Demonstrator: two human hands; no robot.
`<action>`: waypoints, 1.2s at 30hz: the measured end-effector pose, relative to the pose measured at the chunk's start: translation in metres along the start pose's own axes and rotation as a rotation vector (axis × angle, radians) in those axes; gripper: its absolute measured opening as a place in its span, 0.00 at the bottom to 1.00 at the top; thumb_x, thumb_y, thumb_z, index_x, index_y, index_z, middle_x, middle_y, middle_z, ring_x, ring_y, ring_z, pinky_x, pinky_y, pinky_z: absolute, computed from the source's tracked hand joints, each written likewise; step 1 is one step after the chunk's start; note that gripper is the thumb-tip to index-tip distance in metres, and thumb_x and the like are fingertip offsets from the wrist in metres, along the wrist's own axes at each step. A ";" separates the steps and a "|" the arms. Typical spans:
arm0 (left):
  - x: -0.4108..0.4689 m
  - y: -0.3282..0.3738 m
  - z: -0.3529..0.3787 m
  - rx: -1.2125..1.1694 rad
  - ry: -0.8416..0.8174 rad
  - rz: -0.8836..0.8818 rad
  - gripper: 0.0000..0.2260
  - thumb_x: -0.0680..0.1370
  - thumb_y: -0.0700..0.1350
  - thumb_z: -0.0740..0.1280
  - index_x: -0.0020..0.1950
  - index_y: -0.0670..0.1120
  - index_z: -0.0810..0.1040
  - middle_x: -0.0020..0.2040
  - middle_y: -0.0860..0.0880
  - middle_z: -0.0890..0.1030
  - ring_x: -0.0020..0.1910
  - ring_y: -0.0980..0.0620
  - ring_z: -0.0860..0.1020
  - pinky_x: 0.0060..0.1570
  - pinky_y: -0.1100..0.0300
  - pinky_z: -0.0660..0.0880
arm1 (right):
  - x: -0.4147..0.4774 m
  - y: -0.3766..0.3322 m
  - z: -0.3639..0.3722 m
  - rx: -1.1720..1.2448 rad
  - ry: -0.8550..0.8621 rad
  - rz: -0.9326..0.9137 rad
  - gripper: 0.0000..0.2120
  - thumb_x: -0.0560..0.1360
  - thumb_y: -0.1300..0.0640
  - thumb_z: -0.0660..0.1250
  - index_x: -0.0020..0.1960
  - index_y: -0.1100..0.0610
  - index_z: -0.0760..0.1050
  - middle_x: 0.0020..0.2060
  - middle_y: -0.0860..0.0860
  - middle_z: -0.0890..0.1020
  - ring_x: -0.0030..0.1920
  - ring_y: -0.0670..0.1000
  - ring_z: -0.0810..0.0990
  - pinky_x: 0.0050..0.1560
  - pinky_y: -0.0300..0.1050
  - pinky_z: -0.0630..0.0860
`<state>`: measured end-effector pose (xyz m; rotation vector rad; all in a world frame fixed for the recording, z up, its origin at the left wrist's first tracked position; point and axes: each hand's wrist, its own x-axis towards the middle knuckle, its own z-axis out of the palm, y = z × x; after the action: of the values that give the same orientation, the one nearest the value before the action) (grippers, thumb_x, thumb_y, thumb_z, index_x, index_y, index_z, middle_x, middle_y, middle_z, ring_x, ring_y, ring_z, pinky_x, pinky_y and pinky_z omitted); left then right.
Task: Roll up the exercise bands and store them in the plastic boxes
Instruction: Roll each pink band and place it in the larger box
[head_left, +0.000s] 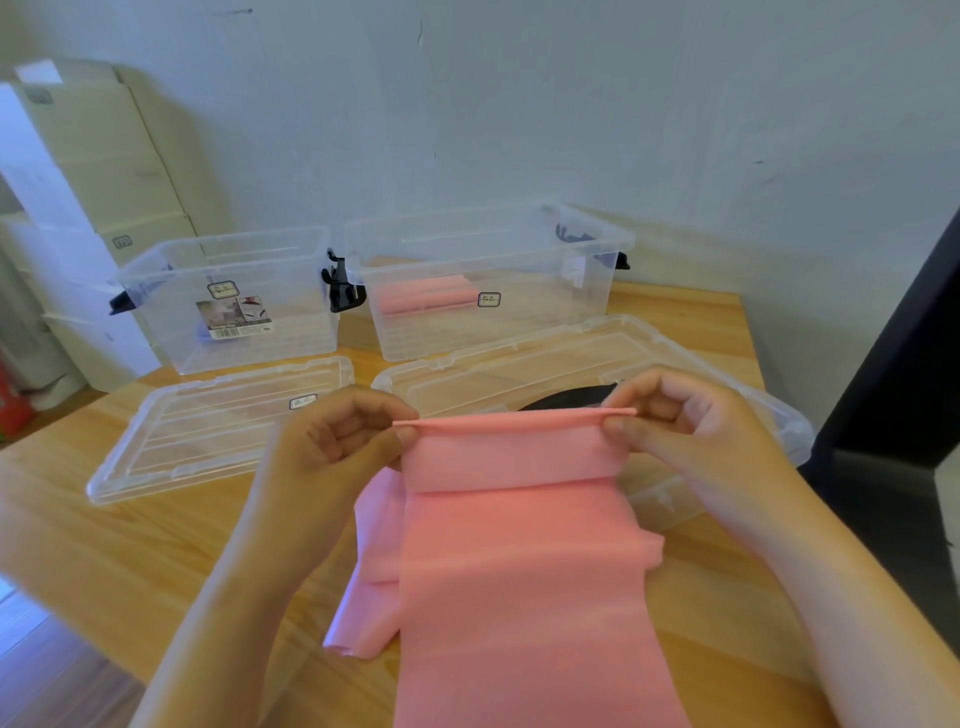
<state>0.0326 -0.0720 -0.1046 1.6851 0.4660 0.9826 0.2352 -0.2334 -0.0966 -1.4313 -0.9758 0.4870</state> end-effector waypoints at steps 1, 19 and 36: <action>-0.001 0.000 0.000 -0.019 -0.019 -0.005 0.02 0.71 0.38 0.69 0.42 0.41 0.80 0.35 0.46 0.81 0.35 0.51 0.78 0.39 0.63 0.78 | 0.000 0.000 0.000 0.005 -0.010 0.010 0.04 0.72 0.68 0.68 0.45 0.61 0.78 0.37 0.55 0.82 0.39 0.46 0.80 0.43 0.37 0.76; -0.003 0.003 -0.002 -0.114 0.002 -0.016 0.09 0.69 0.53 0.68 0.38 0.50 0.84 0.38 0.51 0.82 0.38 0.54 0.79 0.41 0.64 0.78 | -0.001 -0.004 0.001 0.101 -0.014 0.051 0.05 0.69 0.65 0.71 0.45 0.61 0.78 0.35 0.57 0.78 0.36 0.48 0.78 0.39 0.33 0.74; -0.003 0.003 -0.001 -0.134 -0.037 -0.015 0.06 0.69 0.40 0.74 0.43 0.49 0.84 0.33 0.48 0.78 0.35 0.53 0.75 0.38 0.63 0.75 | -0.001 -0.004 0.001 0.136 -0.019 0.038 0.04 0.73 0.65 0.67 0.44 0.57 0.79 0.36 0.52 0.82 0.38 0.48 0.80 0.40 0.37 0.78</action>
<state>0.0291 -0.0745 -0.1030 1.5744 0.3799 0.9492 0.2330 -0.2336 -0.0934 -1.3275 -0.9146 0.5852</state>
